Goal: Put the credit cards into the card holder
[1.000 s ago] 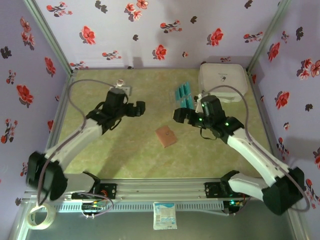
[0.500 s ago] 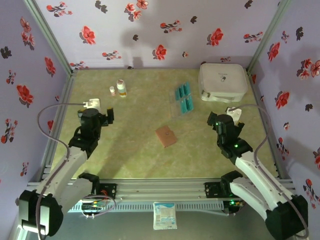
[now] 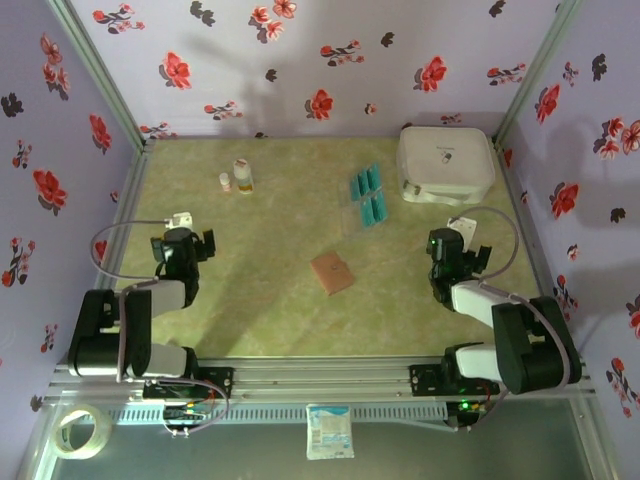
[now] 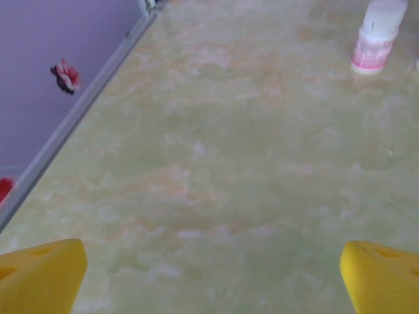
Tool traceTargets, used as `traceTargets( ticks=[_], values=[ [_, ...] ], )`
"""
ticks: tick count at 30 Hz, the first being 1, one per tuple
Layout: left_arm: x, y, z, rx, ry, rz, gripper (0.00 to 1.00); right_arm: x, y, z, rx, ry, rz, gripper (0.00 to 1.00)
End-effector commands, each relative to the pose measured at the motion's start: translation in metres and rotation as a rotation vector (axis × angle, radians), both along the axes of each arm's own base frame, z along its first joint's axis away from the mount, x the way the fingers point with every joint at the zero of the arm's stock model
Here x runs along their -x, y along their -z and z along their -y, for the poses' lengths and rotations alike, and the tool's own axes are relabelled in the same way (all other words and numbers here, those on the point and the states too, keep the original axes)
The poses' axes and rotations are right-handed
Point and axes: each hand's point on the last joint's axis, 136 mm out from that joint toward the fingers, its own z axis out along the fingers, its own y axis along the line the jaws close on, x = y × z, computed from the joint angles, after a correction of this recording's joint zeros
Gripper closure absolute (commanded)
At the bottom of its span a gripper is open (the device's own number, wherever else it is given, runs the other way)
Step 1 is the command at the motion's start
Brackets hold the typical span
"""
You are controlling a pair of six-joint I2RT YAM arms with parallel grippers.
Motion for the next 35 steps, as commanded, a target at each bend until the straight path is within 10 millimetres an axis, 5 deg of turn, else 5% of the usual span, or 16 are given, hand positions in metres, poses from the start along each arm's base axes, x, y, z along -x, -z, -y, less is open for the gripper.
traceTargets(
  ticks=[1,8,11,35],
  values=[
    [-0.021,-0.02,0.009,0.041,0.072,0.172,0.0,-0.027,-0.033,-0.019,-0.033,-0.139,0.195,0.01],
    [-0.035,-0.006,0.024,0.085,0.19,0.089,0.0,-0.041,-0.007,-0.009,-0.091,-0.166,0.275,0.01],
    [-0.036,-0.006,0.022,0.105,0.193,0.086,0.0,-0.057,0.007,-0.009,-0.165,-0.179,0.114,0.01],
    [-0.035,-0.007,0.024,0.079,0.191,0.094,0.0,-0.057,0.004,-0.011,-0.177,-0.211,0.143,0.01]
  ],
)
